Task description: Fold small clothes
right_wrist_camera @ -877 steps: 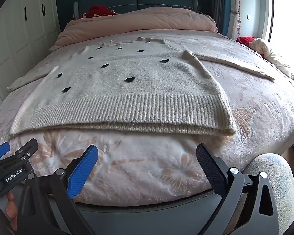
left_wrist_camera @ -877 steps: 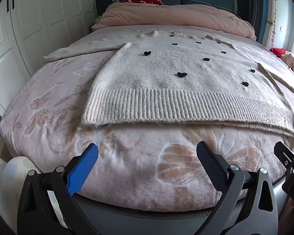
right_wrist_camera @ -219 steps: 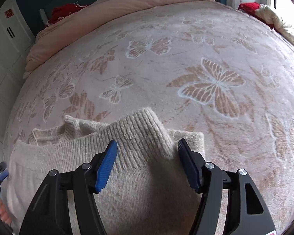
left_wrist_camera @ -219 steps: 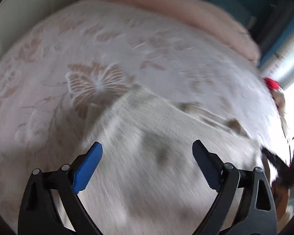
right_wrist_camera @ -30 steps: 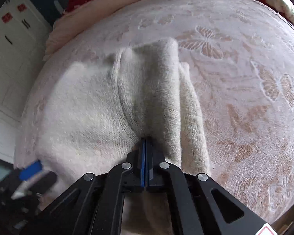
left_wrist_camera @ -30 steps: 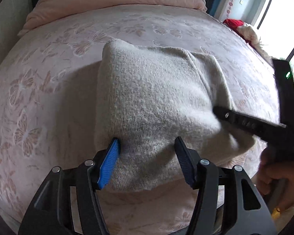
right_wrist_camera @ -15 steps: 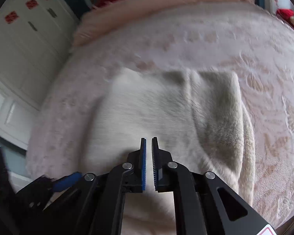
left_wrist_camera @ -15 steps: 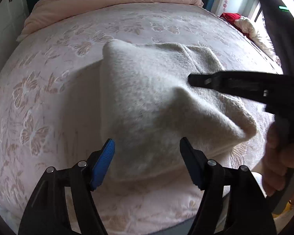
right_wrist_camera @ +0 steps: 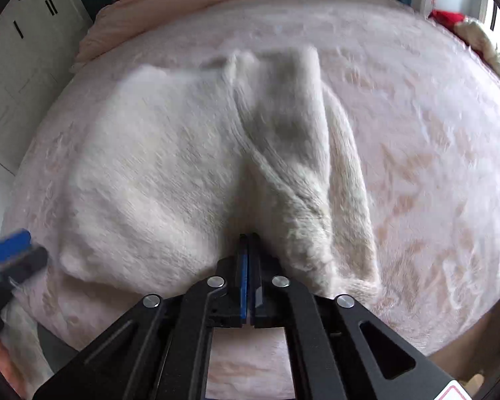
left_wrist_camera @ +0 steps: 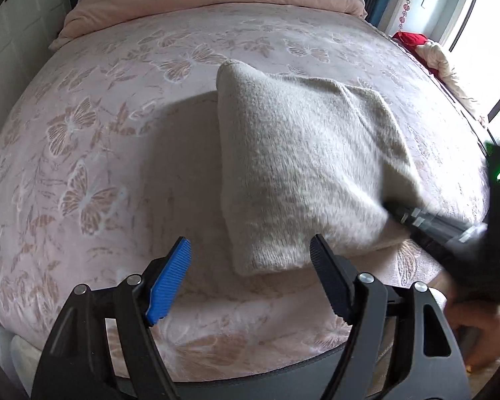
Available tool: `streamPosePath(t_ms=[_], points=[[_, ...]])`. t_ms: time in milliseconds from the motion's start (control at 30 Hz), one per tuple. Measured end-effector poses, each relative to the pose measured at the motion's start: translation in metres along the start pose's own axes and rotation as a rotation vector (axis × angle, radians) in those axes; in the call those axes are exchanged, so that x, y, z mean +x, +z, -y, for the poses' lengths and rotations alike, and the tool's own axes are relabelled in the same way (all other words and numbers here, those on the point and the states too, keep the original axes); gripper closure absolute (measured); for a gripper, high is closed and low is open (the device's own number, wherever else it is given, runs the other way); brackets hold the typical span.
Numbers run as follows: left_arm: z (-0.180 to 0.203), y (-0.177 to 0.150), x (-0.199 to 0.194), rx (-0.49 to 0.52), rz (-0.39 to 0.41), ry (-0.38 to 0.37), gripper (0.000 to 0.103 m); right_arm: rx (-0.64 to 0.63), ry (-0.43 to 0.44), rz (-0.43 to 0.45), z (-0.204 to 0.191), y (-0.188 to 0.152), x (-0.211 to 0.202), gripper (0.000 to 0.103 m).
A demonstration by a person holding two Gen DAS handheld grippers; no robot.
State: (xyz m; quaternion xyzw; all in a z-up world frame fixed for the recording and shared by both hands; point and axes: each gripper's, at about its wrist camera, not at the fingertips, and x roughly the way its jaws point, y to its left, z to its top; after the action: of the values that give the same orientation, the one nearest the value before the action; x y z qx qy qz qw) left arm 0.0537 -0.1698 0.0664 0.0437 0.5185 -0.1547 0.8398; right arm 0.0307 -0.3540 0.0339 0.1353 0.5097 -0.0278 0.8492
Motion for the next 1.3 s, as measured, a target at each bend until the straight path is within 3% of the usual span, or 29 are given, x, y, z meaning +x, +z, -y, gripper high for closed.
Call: streamPosePath(t_ms=[100, 200, 367, 467, 600, 700, 800, 900, 933, 1000, 1167, 1200, 1267, 1300], points=[[0.008, -0.001, -0.002, 0.021, 0.007, 0.004, 0.031, 0.092, 0.068, 0.033, 0.012, -0.005, -0.026, 0.103], [0.013, -0.002, -0.002, 0.033, 0.002, 0.010, 0.031, 0.050, -0.010, 0.099, 0.009, -0.010, -0.050, 0.103], [0.023, -0.003, 0.001, 0.046, -0.009, 0.010, 0.031, 0.037, -0.026, 0.009, 0.021, -0.018, -0.016, 0.103], [0.025, -0.003, 0.001, 0.054, -0.011, 0.007, 0.026, 0.055, -0.001, 0.058, 0.015, -0.012, -0.038, 0.103], [0.019, 0.018, 0.000, 0.001, 0.018, -0.031, 0.024, 0.097, 0.090, 0.141, 0.024, 0.027, -0.061, 0.102], [0.024, 0.040, 0.008, -0.013, 0.031, -0.045, 0.022, 0.118, 0.116, 0.148, 0.031, 0.065, -0.046, 0.102], [0.031, 0.055, 0.030, -0.003, 0.010, -0.036, 0.021, 0.112, 0.117, 0.099, 0.035, 0.110, -0.011, 0.102], [0.034, 0.063, 0.060, -0.005, -0.038, -0.013, 0.021, 0.095, 0.049, 0.026, 0.030, 0.134, 0.036, 0.103], [0.034, 0.064, 0.066, -0.002, -0.042, 0.006, 0.019, 0.083, 0.029, -0.008, 0.031, 0.138, 0.057, 0.103], [0.037, 0.065, 0.076, 0.028, -0.032, 0.039, 0.015, 0.068, 0.017, 0.006, 0.032, 0.142, 0.073, 0.103], [0.038, 0.063, 0.084, 0.037, -0.032, 0.064, 0.009, 0.023, 0.002, 0.030, 0.025, 0.150, 0.060, 0.103], [0.035, 0.063, 0.081, 0.025, -0.030, 0.052, 0.009, 0.047, 0.024, 0.056, 0.030, 0.147, 0.050, 0.100], [0.031, 0.062, 0.075, 0.013, -0.028, 0.035, 0.009, 0.128, 0.075, 0.118, 0.045, 0.129, 0.021, 0.083], [0.029, 0.061, 0.071, 0.007, -0.029, 0.028, 0.009, 0.154, 0.089, 0.134, 0.050, 0.117, 0.008, 0.061]])
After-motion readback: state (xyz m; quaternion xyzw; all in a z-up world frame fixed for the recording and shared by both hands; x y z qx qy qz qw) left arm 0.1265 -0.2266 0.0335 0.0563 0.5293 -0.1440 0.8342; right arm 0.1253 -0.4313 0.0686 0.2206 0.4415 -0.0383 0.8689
